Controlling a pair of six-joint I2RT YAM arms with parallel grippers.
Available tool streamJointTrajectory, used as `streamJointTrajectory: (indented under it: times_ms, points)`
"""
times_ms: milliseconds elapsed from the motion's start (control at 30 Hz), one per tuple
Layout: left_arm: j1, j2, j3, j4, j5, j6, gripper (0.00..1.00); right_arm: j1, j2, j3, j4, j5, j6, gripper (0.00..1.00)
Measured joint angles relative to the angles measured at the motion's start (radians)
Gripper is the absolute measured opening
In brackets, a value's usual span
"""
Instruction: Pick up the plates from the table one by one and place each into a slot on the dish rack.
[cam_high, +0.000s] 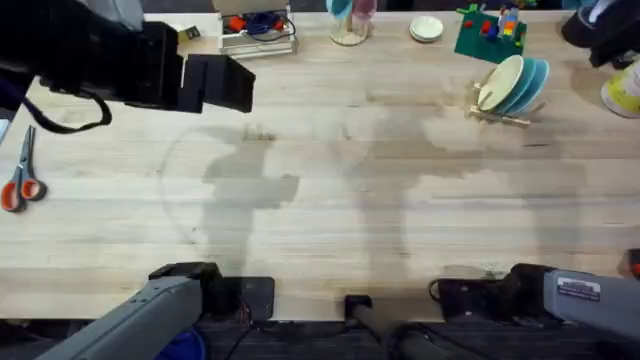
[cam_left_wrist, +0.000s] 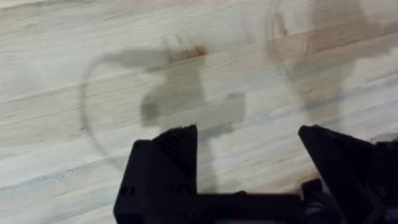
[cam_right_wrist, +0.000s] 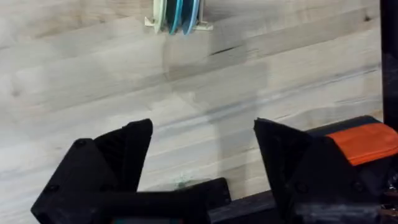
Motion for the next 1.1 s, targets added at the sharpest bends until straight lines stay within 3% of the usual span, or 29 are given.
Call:
streamJointTrajectory:
  times_ms: [300,633,833,1100]
  points:
    - [0.000,0.000,0.000,0.000,0.000,0.000,0.995,0.000,-0.116,-0.009,-0.006,-0.031,-0.034,0.992]
    - [0.000,0.000,0.000,-0.022,0.000,0.000,0.995,0.002,-0.400,-0.220,0.027,-0.059,-0.038,0.992]
    - [0.000,0.000,0.000,-0.022,0.000,0.000,0.994,0.002,-0.568,-0.362,0.092,-0.157,-0.038,0.994]
    - [0.000,0.000,0.000,-0.022,0.000,0.000,0.995,0.002,-0.673,-0.391,0.085,-0.215,-0.039,0.995]
